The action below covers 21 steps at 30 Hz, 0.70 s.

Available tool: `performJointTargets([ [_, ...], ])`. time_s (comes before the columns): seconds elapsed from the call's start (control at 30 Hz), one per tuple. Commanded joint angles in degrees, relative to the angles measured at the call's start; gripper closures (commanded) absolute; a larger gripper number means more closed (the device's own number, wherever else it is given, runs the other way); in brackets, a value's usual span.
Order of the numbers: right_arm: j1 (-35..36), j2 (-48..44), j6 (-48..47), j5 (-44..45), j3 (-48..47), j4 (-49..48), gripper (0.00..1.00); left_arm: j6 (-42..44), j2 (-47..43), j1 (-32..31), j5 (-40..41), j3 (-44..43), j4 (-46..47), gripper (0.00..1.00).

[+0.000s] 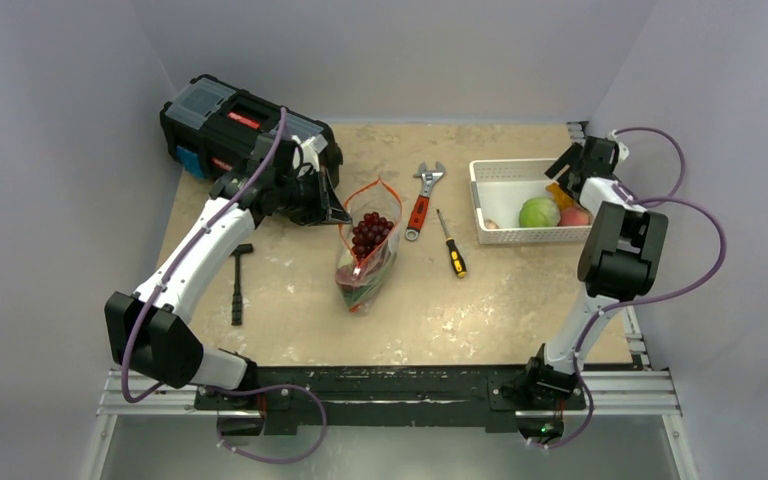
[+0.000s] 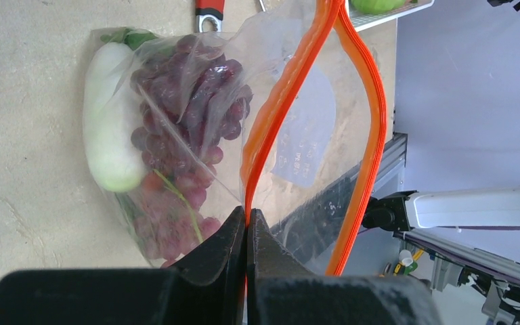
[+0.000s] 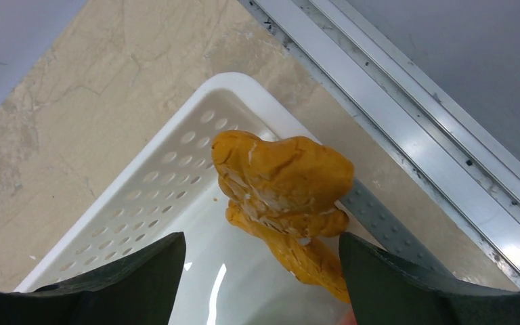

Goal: Place the food in the zip-top bag and seal the zipper
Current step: Pick up the fake vegetable from the bin.

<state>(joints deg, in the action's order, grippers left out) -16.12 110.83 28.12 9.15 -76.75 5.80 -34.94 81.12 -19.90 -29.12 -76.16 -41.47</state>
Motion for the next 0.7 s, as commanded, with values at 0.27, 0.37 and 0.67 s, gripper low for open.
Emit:
performJointTargets([
  [0.27, -0.76, 3.48, -4.63, -4.56, -2.88, -7.65, 0.18, -1.01, -0.35, 0.22, -2.42, -1.18, 2.36, 1.0],
  [0.37, -0.71, 4.8, -6.32, -3.52, -3.91, -7.44, 0.25, -1.01, -0.29, 0.22, -2.4, -1.18, 2.45, 1.0],
  [0.67, -0.68, 4.1, -7.48, -5.46, -1.19, -11.04, 0.52, -1.01, -0.09, 0.21, -2.51, -1.11, 2.46, 1.0],
])
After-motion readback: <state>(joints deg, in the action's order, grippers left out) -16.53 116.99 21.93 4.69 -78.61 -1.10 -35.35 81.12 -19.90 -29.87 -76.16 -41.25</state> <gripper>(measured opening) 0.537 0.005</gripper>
